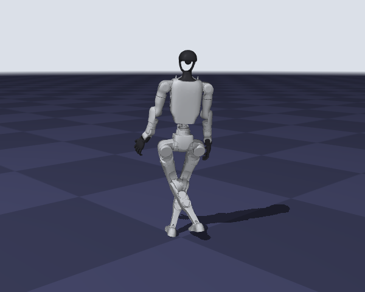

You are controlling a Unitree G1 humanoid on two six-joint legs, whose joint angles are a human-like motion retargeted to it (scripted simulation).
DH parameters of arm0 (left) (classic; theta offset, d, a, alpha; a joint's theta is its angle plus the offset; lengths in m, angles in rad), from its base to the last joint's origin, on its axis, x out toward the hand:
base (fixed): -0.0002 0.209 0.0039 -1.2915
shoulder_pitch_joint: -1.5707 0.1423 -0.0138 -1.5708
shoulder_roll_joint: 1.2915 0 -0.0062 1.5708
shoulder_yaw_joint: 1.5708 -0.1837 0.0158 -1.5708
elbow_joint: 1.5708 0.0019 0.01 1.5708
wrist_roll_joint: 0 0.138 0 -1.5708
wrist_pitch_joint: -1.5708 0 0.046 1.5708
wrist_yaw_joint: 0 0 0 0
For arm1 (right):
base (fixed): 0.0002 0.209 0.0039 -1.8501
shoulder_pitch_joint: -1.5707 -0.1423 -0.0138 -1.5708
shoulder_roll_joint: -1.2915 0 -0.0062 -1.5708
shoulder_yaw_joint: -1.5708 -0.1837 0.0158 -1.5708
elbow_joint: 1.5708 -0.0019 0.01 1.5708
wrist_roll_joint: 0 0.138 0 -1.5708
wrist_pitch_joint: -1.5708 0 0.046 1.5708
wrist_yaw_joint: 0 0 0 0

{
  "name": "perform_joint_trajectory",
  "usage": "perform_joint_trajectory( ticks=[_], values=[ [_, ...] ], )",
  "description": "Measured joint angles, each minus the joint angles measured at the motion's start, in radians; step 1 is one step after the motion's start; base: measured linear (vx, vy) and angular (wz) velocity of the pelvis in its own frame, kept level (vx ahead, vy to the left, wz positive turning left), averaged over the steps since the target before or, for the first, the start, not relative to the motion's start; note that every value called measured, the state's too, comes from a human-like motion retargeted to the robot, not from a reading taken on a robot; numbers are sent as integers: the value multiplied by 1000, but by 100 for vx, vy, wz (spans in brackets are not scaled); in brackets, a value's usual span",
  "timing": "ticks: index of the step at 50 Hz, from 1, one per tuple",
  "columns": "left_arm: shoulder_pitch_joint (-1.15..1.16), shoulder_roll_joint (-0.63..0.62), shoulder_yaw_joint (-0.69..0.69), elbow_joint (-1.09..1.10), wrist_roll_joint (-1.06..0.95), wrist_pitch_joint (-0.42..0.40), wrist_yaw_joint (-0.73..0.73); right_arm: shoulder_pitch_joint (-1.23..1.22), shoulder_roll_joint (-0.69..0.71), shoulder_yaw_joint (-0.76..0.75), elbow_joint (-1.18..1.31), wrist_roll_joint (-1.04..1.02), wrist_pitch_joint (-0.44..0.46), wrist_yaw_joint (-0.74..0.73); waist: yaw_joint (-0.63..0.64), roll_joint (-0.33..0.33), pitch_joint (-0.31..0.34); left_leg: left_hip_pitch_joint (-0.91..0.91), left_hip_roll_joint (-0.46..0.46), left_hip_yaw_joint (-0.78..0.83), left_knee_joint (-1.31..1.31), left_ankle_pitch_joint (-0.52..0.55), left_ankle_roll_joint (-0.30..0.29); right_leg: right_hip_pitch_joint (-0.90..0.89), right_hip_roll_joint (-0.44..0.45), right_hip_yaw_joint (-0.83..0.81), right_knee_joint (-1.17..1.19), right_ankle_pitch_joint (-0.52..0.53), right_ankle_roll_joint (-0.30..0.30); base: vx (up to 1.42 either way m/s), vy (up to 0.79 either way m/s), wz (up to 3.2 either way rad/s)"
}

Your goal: Dance

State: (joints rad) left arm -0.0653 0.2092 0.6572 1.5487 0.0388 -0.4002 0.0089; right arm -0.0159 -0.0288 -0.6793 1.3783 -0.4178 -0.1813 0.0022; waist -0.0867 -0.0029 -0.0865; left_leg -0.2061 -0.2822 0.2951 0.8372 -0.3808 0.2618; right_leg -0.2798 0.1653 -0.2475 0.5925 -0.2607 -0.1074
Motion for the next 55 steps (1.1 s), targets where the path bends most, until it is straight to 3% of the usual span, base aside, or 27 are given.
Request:
perform_joint_trajectory(
  ticks=[5, 8, 15, 20, 23, 25, 28, 33, 38, 42, 45, 48, 50, 52, 55],
  values=[
    [42, 203, 90, -2, 27, 244, -247, 144, -131, -285, 1, 28, 291, 592, -2, -3, 0, 15, -1, -3, 2, 47, 0, 15, -28, -24, -10, 20, 2, -3, -5, 14],
    [24, 327, 123, -1, 66, 387, -423, 229, -231, -474, 31, -17, 426, 769, 24, -3, 20, 63, -6, -11, -56, 100, 0, 62, -48, -48, -49, 50, 6, 0, -6, 9],
    [-26, 598, 195, 5, 245, 572, -703, 337, -466, -753, 53, -85, 524, 803, -4, 19, -24, 134, -52, -42, -347, 296, -1, 91, -71, -34, -207, 122, 56, -3, 1, 8],
    [-88, 755, 190, 2, 328, 598, -788, 378, -617, -878, 23, -115, 540, 780, -4, 44, -48, 183, -67, -98, -538, 435, -58, 127, -48, -47, -358, 213, 52, -8, 1, 5],
    [-135, 824, 163, -11, 319, 605, -778, 394, -694, -927, -10, -77, 548, 682, -6, 63, -60, 220, -63, -145, -623, 478, -132, 147, -21, -53, -432, 261, 53, -2, 1, 5],
    [-164, 856, 155, -35, 311, 598, -738, 394, -737, -954, -36, -43, 551, 588, -1, 74, -70, 239, -51, -176, -669, 492, -170, 150, 1, -52, -470, 285, 45, 0, 0, 0],
    [-212, 898, 132, -73, 271, 542, -641, 382, -781, -992, -78, 22, 501, 426, 18, 72, -68, 264, -61, -247, -720, 503, -173, 164, 22, -61, -515, 310, 21, 0, 0, 0],
    [-316, 921, 86, -107, 192, 371, -386, 346, -822, -1019, -143, 140, 352, 181, 41, 55, -43, 307, -55, -194, -764, 483, -119, 180, 33, -58, -540, 354, 17, -3, 1, -4],
    [-379, 901, 57, -138, 116, 196, -106, 287, -805, -965, -226, 250, 209, 51, 16, 28, -55, 279, -46, -195, -762, 453, -108, 150, 32, -61, -534, 404, 39, -12, 1, 8],
    [-442, 840, 3, -165, 66, 22, 49, 273, -759, -955, -284, 315, 105, -17, 29, -18, -31, 262, -60, -189, -745, 447, -54, 142, -2, -72, -504, 469, 90, -20, 4, 5],
    [-474, 801, -27, -161, 71, -76, 164, 235, -726, -939, -307, 369, 43, -81, 51, -48, -6, 232, -68, -174, -730, 425, -2, 113, -22, -41, -439, 554, 195, -28, 1, -43],
    [-473, 783, -17, -141, 99, -104, 257, 175, -702, -890, -306, 431, -26, -118, 65, -91, 18, 187, -56, -147, -703, 379, -10, 39, 58, 123, -369, 671, 353, -42, -36, -89],
    [-469, 762, 3, -122, 111, -103, 294, 127, -694, -854, -307, 481, -58, -137, 66, -116, 39, 145, -35, -122, -678, 362, -70, -41, 108, 65, -298, 737, 369, -47, -94, -89],
    [-468, 737, 16, -111, 115, -102, 304, 97, -679, -825, -310, 526, -76, -144, 54, -105, 45, 123, -6, -133, -670, 353, -82, -99, 103, 83, -247, 714, 369, -33, -3, -43],
    [-459, 670, 30, -101, 96, -108, 312, 84, -650, -790, -325, 570, -87, -140, 77, -34, 31, 113, 45, -126, -710, 356, -35, -133, -14, 92, -168, 552, 369, -29, 95, -62]
  ],
)
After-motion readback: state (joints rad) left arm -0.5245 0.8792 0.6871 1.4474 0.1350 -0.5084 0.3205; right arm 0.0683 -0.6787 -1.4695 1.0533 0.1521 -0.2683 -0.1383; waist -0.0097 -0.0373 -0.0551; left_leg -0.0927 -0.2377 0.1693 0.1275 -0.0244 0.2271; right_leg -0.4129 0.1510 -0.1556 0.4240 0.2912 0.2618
